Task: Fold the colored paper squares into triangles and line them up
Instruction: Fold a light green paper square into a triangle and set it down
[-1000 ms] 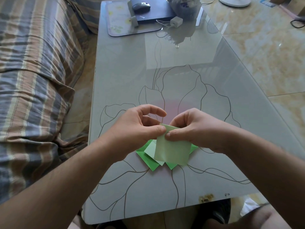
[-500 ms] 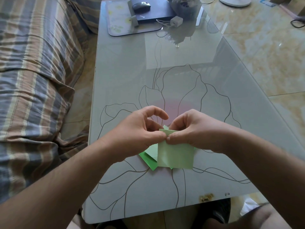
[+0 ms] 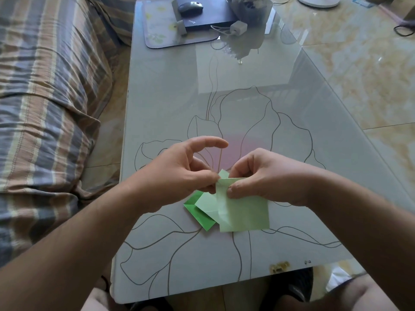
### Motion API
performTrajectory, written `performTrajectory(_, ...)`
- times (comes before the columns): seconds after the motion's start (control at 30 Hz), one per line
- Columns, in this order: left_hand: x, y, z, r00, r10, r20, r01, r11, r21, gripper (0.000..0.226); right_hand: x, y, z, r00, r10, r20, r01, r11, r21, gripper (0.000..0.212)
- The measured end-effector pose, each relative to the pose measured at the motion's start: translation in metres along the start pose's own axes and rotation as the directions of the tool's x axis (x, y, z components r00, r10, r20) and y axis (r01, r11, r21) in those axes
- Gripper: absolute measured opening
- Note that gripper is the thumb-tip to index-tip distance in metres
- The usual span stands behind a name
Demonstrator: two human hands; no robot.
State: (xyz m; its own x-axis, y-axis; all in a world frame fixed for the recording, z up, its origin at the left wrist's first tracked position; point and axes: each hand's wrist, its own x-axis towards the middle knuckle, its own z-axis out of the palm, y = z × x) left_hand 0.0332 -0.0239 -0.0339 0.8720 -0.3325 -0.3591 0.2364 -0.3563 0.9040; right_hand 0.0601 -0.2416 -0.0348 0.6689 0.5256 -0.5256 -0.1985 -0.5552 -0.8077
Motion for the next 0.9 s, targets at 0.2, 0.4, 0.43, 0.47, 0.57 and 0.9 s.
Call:
performTrajectory(0.2,0.001,-0.001,0.002,0.999,0.010,-0.033,-0.009,1.000,0.022,0.047,-0.001,0.002,0.001,1.000,0.022,0.020,-0.022,1.000,-0.001,0.008)
performTrajectory(0.4,0.000,-0.003,0.003,0.998,0.006,-0.058,-0.003,0.999,0.041,0.047,0.000,0.000,0.003,0.999,0.024,0.030,-0.024,1.000,-0.013,0.005)
performTrajectory(0.43,0.001,-0.003,0.004,0.999,0.003,-0.054,-0.001,0.999,0.042,0.048,0.001,-0.001,0.004,0.999,0.020,0.030,-0.020,1.000,-0.015,0.005)
performTrajectory(0.47,0.001,-0.003,0.005,0.999,0.000,-0.045,0.002,0.999,0.040,0.049,0.001,-0.001,0.004,1.000,0.017,0.022,-0.016,1.000,-0.014,0.004)
performTrajectory(0.57,0.001,-0.004,0.010,1.000,-0.003,-0.025,0.004,1.000,0.024,0.050,0.002,0.000,0.007,1.000,0.011,-0.011,-0.011,1.000,-0.019,0.007)
performTrajectory(0.9,0.006,-0.007,0.012,0.998,-0.025,-0.055,0.023,0.999,-0.028,0.048,0.000,-0.004,0.006,0.997,0.026,-0.078,-0.032,0.996,-0.078,0.010)
